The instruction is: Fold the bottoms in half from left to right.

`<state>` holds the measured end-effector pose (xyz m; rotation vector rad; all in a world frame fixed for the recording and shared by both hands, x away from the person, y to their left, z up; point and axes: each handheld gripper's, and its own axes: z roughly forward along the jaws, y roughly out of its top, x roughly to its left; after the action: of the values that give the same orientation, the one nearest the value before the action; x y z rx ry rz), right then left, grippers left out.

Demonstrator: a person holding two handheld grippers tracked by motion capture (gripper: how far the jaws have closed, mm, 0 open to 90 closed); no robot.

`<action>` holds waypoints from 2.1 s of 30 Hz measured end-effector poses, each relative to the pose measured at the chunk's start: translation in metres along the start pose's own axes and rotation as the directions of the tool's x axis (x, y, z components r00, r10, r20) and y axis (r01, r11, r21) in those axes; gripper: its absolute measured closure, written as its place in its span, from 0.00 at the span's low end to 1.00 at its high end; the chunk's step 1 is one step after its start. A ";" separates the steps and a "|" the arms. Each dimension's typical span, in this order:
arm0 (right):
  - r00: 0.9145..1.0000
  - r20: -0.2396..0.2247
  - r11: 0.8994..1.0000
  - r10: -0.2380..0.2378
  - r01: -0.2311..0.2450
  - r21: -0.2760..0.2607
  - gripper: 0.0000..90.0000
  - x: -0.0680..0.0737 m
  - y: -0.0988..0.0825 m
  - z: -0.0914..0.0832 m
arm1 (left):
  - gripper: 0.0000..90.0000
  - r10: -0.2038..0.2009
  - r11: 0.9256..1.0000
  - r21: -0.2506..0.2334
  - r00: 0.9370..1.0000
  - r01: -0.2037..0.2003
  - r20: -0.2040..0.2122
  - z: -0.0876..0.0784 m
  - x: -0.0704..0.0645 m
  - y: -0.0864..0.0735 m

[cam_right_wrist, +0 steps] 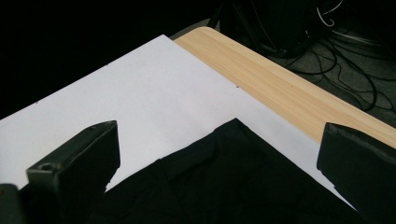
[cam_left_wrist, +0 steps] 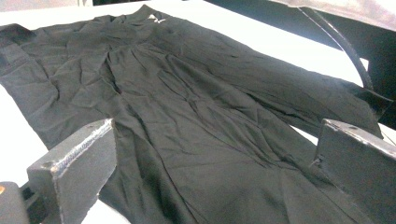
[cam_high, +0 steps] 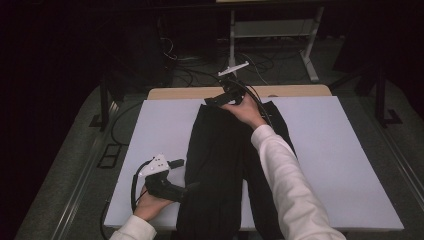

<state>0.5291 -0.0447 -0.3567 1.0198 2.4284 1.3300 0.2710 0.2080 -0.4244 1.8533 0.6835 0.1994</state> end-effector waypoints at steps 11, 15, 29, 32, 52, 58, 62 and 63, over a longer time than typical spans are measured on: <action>1.000 0.001 1.000 0.004 -0.004 0.022 0.00 -0.006 -0.001 0.029 | 0.00 -0.003 1.000 -0.001 1.000 0.003 0.000 0.000 0.000 0.000; 1.000 0.002 0.999 0.011 -0.011 0.032 0.00 -0.007 0.000 0.035 | 0.00 -0.002 1.000 -0.002 1.000 0.002 -0.001 0.000 0.000 0.000; 0.998 0.013 0.997 0.064 -0.064 0.042 0.00 -0.015 -0.011 0.070 | 0.00 -0.004 1.000 0.000 1.000 0.004 0.002 0.000 0.001 0.000; 0.996 0.011 0.996 0.086 -0.087 0.031 0.00 -0.017 -0.014 0.076 | 0.00 -0.005 1.000 -0.001 1.000 0.005 0.002 0.000 0.002 0.000; 0.995 -0.005 0.989 0.103 -0.102 0.110 0.23 -0.007 -0.030 0.103 | 0.00 -0.004 1.000 0.003 1.000 0.004 0.003 0.001 0.002 0.000; 0.995 0.016 0.987 0.100 -0.102 0.128 0.36 -0.004 -0.030 0.110 | 0.00 -0.012 1.000 -0.008 1.000 0.012 -0.005 0.000 0.003 0.000; 0.995 0.035 0.985 0.097 -0.101 0.143 0.44 -0.002 -0.029 0.115 | 0.00 -0.006 1.000 -0.002 1.000 0.006 -0.003 0.000 0.002 0.000; 0.995 0.049 0.984 0.086 -0.093 0.152 0.50 -0.001 -0.028 0.116 | 0.00 -0.006 1.000 -0.003 1.000 0.006 -0.003 0.000 0.002 0.000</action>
<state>0.5706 0.0221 -0.4469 1.1952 2.5137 1.1475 0.2730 0.2091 -0.4252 1.8482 0.6911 0.1995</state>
